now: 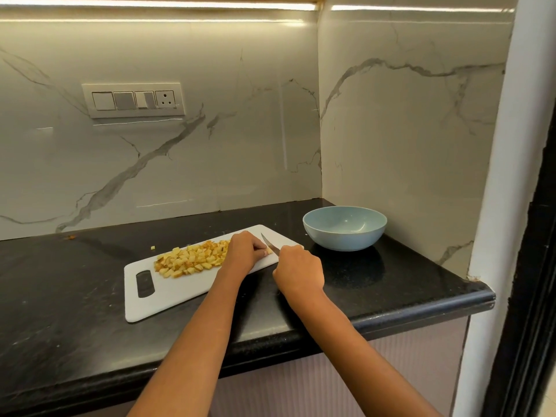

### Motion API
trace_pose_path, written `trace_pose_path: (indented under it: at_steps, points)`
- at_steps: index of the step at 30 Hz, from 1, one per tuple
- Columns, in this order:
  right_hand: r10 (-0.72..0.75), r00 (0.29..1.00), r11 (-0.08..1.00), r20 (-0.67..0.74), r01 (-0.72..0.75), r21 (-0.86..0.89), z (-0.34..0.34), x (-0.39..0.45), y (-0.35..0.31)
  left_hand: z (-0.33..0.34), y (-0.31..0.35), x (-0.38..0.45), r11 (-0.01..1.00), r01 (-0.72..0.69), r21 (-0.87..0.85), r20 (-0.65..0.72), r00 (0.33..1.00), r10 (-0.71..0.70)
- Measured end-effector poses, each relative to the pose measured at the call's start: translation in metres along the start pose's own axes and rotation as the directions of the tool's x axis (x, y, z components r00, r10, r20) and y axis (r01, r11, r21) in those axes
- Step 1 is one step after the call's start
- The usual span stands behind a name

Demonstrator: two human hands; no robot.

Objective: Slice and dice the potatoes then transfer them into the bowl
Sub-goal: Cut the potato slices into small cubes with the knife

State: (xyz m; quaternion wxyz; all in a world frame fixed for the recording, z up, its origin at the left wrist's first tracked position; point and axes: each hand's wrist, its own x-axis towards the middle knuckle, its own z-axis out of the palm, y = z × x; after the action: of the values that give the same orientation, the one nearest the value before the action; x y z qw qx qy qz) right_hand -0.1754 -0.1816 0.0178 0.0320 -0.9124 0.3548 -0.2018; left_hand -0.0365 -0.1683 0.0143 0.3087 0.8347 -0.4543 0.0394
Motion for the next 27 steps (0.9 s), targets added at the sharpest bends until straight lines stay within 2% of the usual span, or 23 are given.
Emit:
trace_pose_path:
  at_steps: [10, 13, 19, 23, 27]
  points:
    - [-0.049, 0.999, 0.997, 0.001, 0.049, -0.057, 0.003, 0.011, -0.005, -0.004, 0.002, 0.005, 1.0, -0.008, 0.016, 0.069, 0.998, 0.007]
    - [-0.073, 0.997, 0.996, 0.019, 0.074, -0.059, 0.001, 0.015, -0.008, -0.004, 0.002, 0.004, 1.0, -0.002, -0.002, 0.056, 0.998, 0.002]
    - [-0.124, 0.992, 0.975, -0.002, 0.122, -0.184, 0.005, 0.002, -0.003, 0.0, -0.003, 0.002, 1.0, -0.011, -0.014, -0.003, 1.0, 0.011]
    - [-0.094, 0.995, 0.983, -0.012, 0.091, -0.158, 0.003, 0.008, -0.007, 0.003, -0.006, 0.001, 0.999, -0.015, -0.028, -0.033, 0.999, 0.014]
    - [-0.031, 0.999, 0.997, -0.01, 0.03, -0.078, 0.001, 0.006, -0.002, 0.005, -0.008, -0.001, 0.993, -0.021, -0.114, -0.079, 0.997, 0.012]
